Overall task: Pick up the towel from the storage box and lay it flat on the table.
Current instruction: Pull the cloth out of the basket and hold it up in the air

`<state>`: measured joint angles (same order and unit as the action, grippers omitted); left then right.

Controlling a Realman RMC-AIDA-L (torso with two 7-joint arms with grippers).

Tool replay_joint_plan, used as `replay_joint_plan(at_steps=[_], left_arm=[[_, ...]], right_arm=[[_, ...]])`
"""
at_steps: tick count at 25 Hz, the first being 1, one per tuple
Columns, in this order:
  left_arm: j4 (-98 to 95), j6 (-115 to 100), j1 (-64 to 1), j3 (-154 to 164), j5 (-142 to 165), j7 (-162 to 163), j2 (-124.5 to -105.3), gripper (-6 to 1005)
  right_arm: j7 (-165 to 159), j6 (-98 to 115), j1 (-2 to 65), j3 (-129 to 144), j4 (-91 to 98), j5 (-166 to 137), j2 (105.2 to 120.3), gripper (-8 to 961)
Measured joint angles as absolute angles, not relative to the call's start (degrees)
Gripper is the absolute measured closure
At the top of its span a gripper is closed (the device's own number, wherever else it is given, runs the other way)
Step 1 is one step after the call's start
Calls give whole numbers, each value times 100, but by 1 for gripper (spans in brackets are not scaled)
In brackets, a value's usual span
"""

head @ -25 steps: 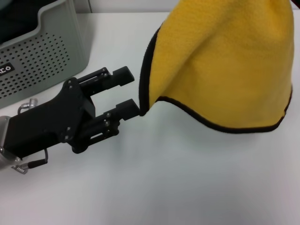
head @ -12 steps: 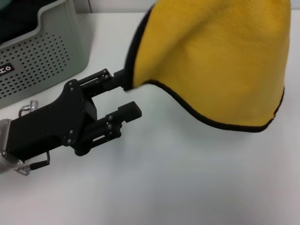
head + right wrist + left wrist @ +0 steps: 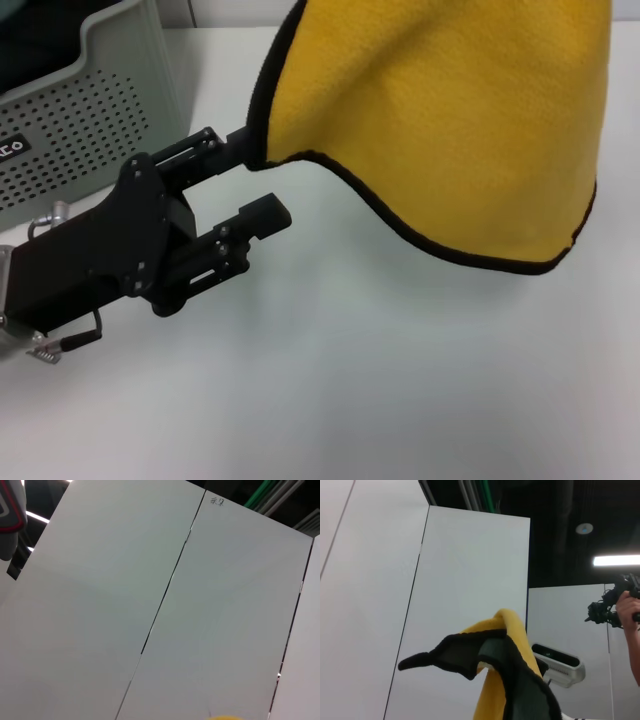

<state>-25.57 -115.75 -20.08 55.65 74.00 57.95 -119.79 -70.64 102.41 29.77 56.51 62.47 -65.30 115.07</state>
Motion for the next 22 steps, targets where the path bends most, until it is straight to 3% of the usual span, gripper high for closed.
replay_joint_plan(at_steps=[10,16,22], left_arm=[[-2196,-11589,-2099,5594,7166,5467,-11998,426],[-2066,-11613,-2100,5609,6956,5370,-12010,625],[-2008,-11619,-2149,5613,6952,5361,-12027,695]], right_arm=[[-7067,10128,3034,5685,6240,-6546,11518,932],[-7067,10077,3053,5703,6240,-6601,11529,928],[-7067,10055,3065,5704,6217,-6628,11541,925]])
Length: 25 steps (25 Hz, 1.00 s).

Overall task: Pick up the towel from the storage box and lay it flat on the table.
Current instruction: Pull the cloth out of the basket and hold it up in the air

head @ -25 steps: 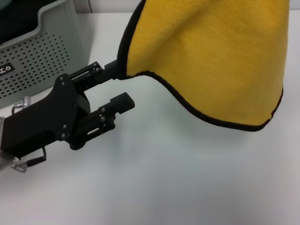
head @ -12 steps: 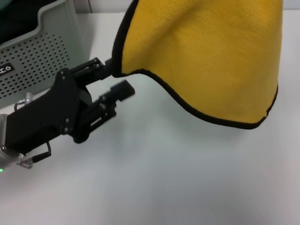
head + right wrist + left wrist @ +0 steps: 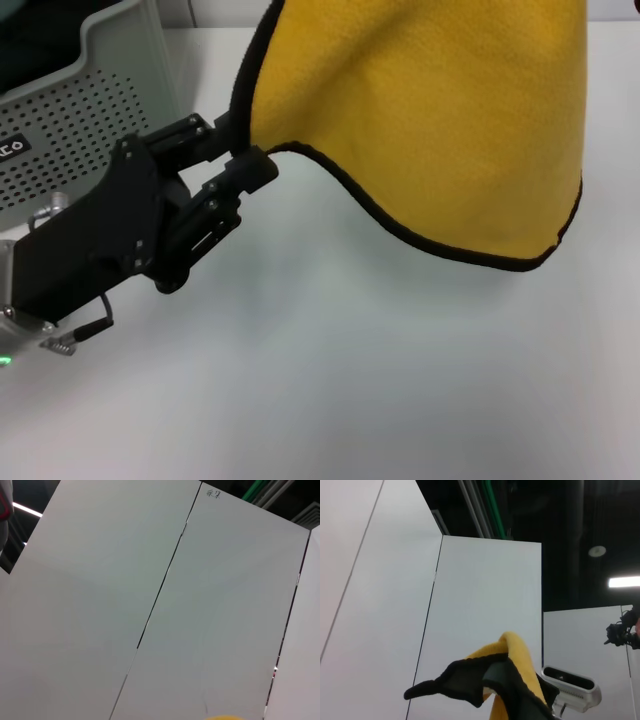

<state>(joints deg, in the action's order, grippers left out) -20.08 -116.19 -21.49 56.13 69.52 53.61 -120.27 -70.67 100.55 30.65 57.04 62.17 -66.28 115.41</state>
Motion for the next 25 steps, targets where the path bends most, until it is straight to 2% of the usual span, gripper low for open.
replay_joint_plan(at_steps=[13,19,25], left_arm=[[-1749,-11626,-2256,5625,6726,5149,-12028,757],[-1740,-11639,-2243,5625,6714,5156,-12031,936],[-1917,-11652,-2279,5626,6328,5682,-12009,978]], right_arm=[[-7067,10057,3120,5713,6057,-6628,11540,917],[-7072,10089,3120,5713,5928,-6628,11539,914],[-6994,10188,3054,5884,5472,-6625,11559,911]])
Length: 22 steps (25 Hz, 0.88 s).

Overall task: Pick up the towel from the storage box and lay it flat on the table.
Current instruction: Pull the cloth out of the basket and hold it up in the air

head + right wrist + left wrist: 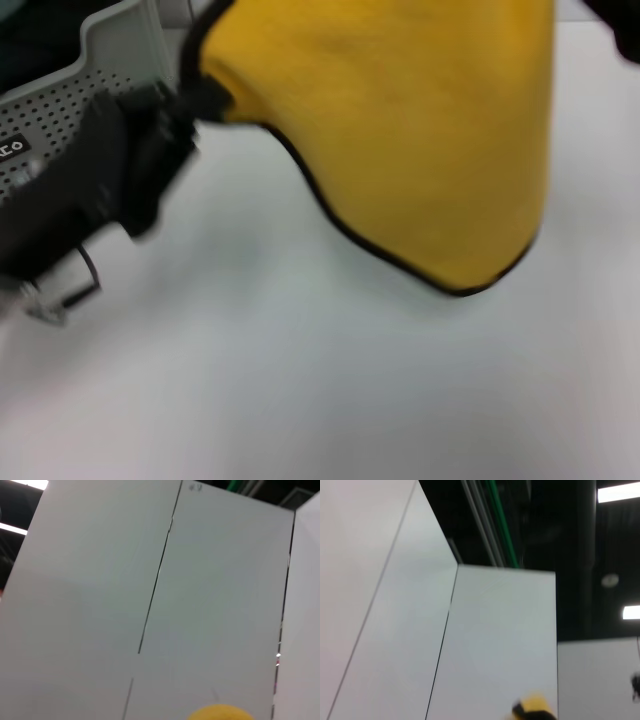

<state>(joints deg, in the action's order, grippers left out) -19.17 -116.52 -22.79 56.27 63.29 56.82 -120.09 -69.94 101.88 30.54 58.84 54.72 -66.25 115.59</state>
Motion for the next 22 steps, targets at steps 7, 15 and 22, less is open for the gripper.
replay_joint_plan(at_steps=[7,15,22], left_arm=[[-3489,-11657,-2366,5625,5471,7359,-11968,984],[-4730,-11659,-2679,5699,5161,8527,-11749,983],[-5218,-11661,-2706,5813,5191,8721,-11595,983]], right_arm=[[-6390,10310,2774,6797,4653,-6632,11582,907],[-5977,10440,2330,7724,4452,-6635,11589,668],[-5938,10631,2307,7656,4304,-6644,11534,415]])
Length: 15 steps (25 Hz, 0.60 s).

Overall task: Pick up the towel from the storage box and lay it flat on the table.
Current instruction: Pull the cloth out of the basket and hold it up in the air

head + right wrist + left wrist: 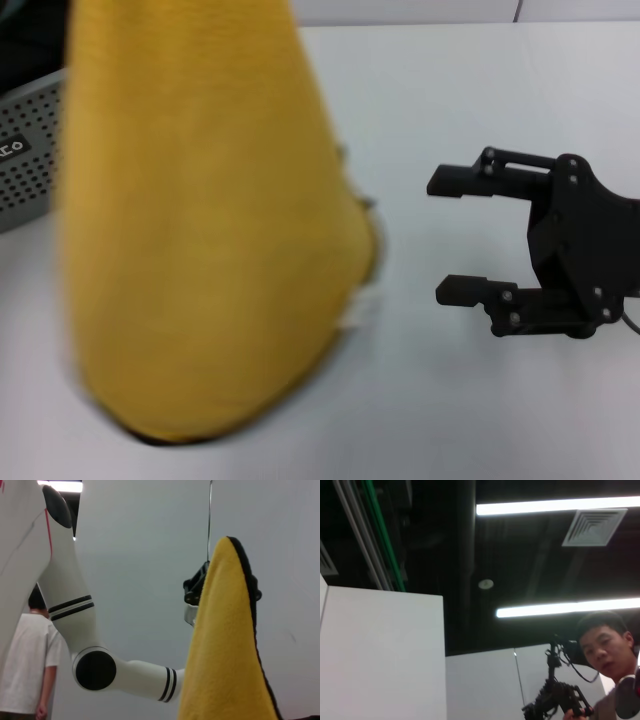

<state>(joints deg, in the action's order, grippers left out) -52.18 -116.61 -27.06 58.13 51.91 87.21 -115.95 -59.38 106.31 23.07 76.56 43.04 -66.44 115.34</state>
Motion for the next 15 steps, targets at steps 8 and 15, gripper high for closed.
replay_joint_plan(at_steps=[8,15], left_arm=[[-5231,-11661,-2710,5851,5336,8696,-11482,982],[-5236,-11657,-2701,5865,5355,8767,-11404,982]], right_arm=[[-6104,10641,2512,7536,4366,-6930,11439,237],[-6181,10635,2490,7062,4465,-7431,11275,173]])
